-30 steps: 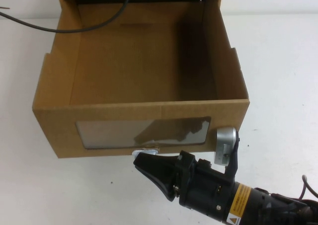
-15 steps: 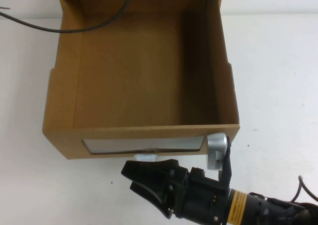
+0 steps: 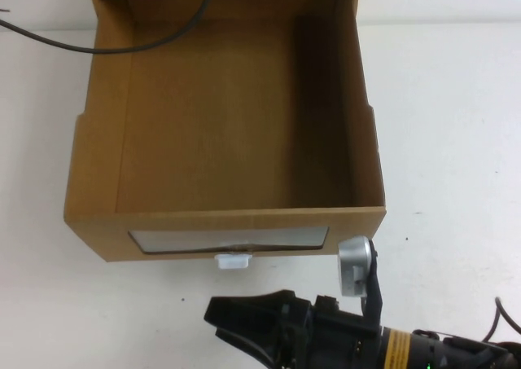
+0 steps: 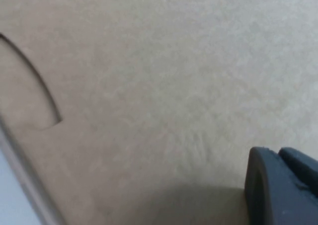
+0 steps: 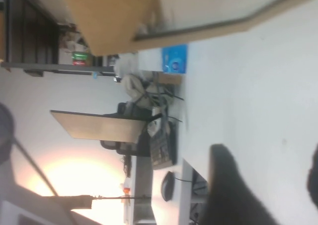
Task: Open the shoe box
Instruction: 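Pull the top drawer of the cardboard box fully open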
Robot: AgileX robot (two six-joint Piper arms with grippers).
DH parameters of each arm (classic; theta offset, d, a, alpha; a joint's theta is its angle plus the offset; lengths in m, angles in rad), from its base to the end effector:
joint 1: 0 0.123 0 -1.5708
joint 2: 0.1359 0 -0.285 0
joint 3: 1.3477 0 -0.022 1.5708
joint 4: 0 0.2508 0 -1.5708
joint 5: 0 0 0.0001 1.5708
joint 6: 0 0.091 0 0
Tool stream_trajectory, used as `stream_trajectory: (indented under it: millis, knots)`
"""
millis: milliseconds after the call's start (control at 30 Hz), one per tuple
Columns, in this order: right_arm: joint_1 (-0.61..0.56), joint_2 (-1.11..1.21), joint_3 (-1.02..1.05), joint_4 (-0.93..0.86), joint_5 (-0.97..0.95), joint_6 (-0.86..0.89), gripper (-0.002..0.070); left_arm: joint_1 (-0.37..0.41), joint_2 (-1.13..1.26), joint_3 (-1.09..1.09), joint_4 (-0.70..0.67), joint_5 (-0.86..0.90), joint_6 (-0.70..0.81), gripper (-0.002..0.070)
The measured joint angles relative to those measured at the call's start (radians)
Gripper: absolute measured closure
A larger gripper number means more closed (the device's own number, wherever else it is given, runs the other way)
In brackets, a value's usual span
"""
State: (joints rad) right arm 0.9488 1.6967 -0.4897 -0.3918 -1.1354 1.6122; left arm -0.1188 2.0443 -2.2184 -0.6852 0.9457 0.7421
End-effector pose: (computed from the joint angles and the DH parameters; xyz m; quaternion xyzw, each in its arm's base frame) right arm 0.1424 0.2526 0.1807 0.0507 0.7104 0.6884 0.1375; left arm 0.4570 -0.1016 0.4012 0.2998 0.7986 -0.1906 0.4858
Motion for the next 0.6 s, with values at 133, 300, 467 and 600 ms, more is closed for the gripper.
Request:
stream_trajectory:
  millis: [133,300,467,600]
  knots:
    - [0.000,0.000,0.030,0.000,-0.002,0.002,0.0444,0.000,-0.025,0.007,0.043,0.004,0.002,0.0657]
    - [0.000,0.000,0.043,-0.009,-0.002,0.002,0.0540,0.000,-0.050,0.014,0.069,0.020,0.002,0.0654]
    - [0.000,0.000,0.043,-0.049,-0.002,0.002,0.0646,0.000,-0.089,0.017,0.073,0.024,0.002,0.0659]
    - [0.000,0.000,0.048,-0.069,-0.004,0.002,0.0684,0.000,-0.130,0.017,0.075,0.019,0.002,0.0673]
